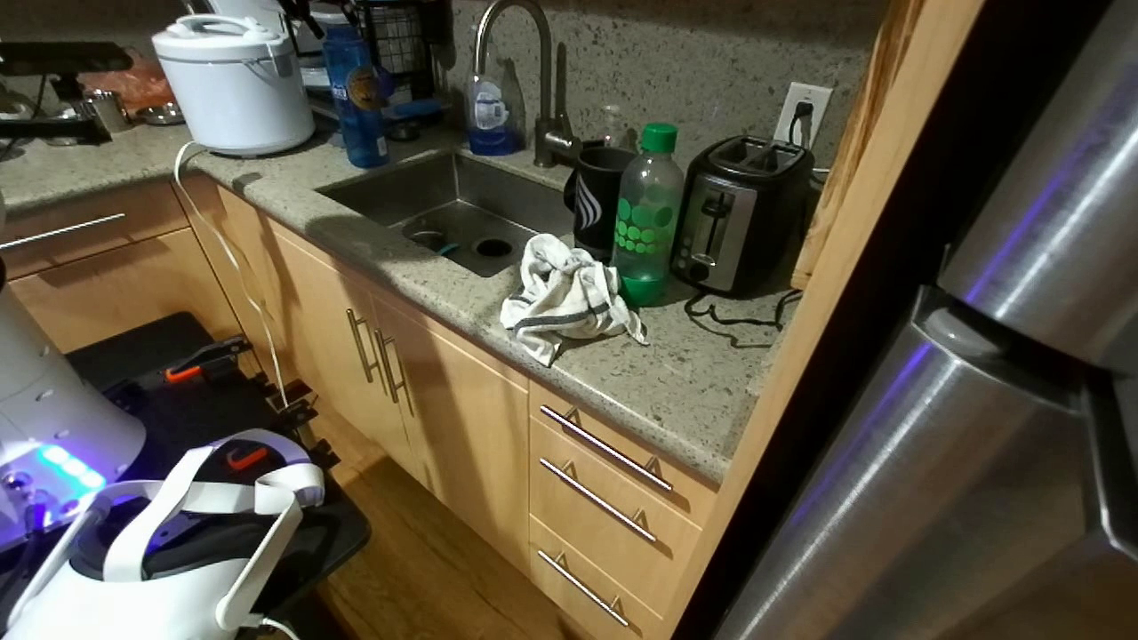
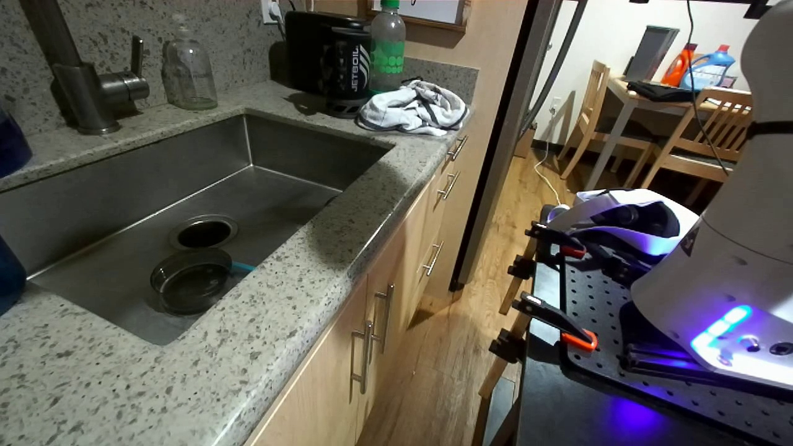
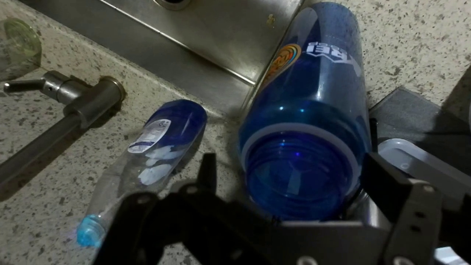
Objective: Put the blue bottle, the black mug, and the green bottle in the sink
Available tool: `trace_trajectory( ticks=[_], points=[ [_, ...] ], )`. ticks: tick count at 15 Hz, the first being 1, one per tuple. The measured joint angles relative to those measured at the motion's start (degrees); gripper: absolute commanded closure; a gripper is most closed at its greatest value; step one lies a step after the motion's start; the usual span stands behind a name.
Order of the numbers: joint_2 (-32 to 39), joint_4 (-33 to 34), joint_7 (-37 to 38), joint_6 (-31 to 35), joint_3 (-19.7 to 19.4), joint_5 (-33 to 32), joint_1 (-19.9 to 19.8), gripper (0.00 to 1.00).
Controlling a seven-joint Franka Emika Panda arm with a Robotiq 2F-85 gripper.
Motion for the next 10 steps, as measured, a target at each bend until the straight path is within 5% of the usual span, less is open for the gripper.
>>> trace_trajectory(
  ticks=[10],
  points=[
    [5.76, 8.43, -5.34, -0.67, -0.48, 2.57, 1.58, 0.0]
  ],
)
